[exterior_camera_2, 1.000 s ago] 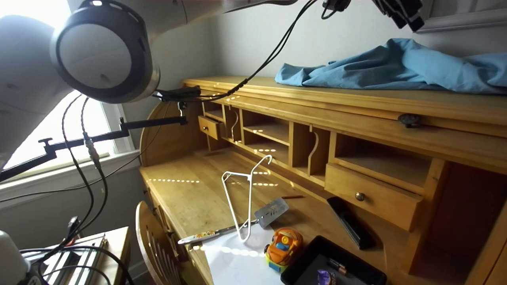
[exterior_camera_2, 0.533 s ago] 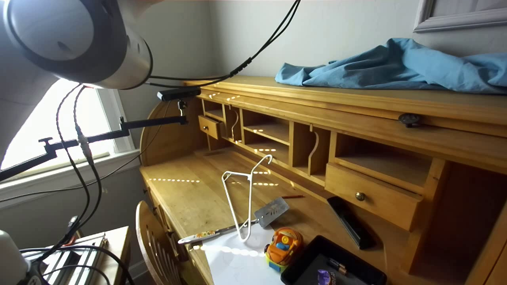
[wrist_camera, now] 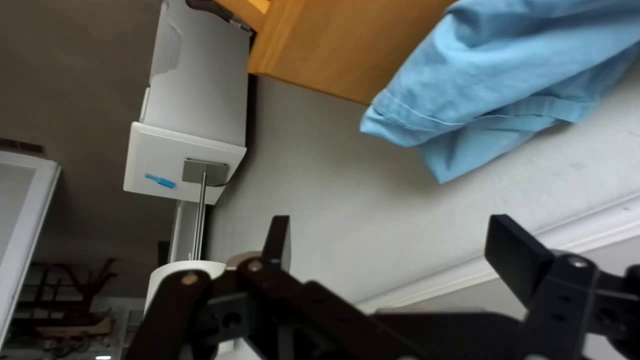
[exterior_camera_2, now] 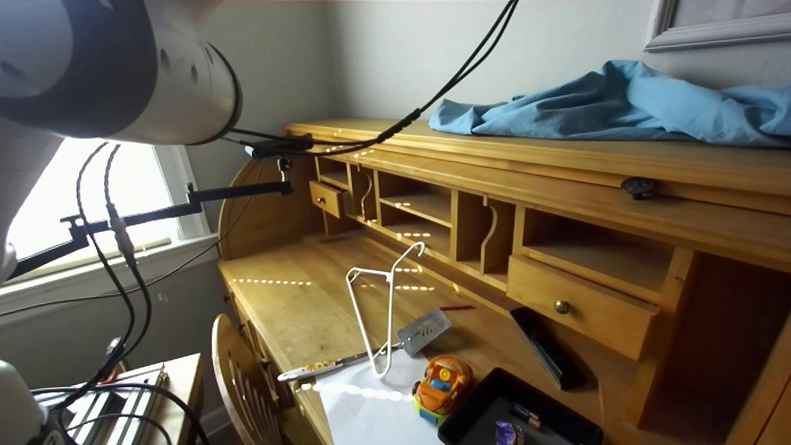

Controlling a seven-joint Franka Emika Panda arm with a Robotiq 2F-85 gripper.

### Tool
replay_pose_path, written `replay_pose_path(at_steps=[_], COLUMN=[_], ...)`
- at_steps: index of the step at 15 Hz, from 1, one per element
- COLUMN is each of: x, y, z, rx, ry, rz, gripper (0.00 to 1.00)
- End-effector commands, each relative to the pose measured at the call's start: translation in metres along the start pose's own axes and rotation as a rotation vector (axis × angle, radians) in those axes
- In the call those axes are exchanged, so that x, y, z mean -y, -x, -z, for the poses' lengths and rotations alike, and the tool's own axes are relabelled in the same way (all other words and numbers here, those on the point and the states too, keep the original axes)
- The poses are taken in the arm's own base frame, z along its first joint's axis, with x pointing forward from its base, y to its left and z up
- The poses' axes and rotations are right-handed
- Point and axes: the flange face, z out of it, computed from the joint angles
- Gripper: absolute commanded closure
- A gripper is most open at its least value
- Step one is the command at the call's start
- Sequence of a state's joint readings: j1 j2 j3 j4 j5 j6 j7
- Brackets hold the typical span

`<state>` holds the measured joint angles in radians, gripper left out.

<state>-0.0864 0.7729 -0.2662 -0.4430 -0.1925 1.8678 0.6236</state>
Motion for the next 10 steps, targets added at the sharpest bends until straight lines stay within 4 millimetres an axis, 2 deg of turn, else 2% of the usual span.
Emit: replay_pose_path(at_steps=[1, 4, 7, 9, 10], x=[-0.013, 0.006, 0.024, 0.025, 0.024], y=[-0.001, 0.004, 0.019, 0.025, 0.024], z=[-0.020, -0.036, -0.058, -0.068, -0.064], rx=[0.077, 0.035, 0.044, 0.067, 0.054], ry=[-0.048, -0.128, -0.173, -0.138, -0.133], rz=[-0.001, -0.046, -0.117, -0.200, -0.127], gripper=[0.00, 0.00, 0.00, 0.00, 0.00])
